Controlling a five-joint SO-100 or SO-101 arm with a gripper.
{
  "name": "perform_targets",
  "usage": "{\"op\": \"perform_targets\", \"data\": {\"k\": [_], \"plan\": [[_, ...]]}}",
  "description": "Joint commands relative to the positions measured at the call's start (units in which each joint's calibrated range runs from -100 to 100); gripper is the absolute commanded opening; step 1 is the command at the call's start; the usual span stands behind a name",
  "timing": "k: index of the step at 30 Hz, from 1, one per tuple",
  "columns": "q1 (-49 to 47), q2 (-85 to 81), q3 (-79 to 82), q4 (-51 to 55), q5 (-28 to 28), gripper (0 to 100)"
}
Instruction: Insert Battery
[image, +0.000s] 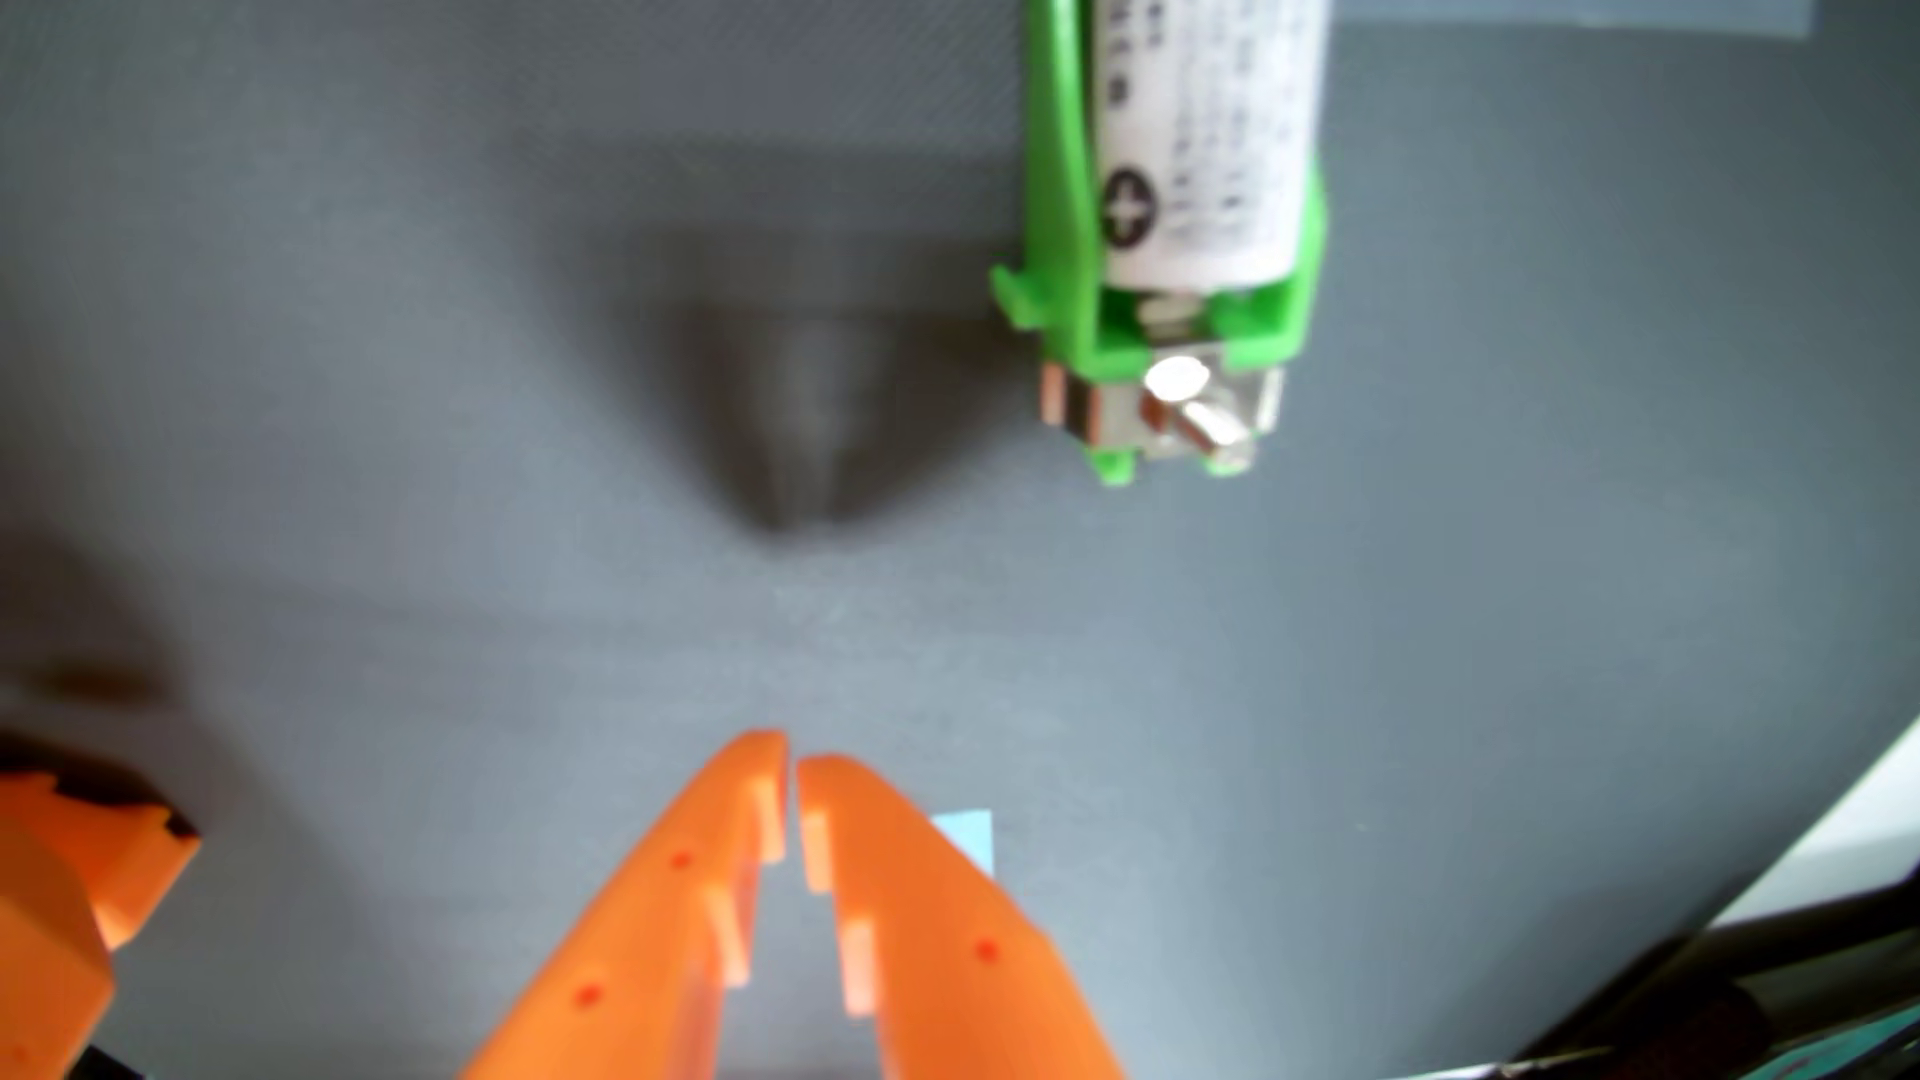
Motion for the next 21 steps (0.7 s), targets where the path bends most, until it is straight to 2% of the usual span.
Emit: {"op": "perform_targets", "data": {"k": [1,6,21], "plan": [[0.35,-1.01,3.05,-5.76,-0.11,2],[-0.12,-1.01,7.91,-13.30,-0.16,2],[0.12,-1.01,8.63,-13.38,-0.16,2]]}}
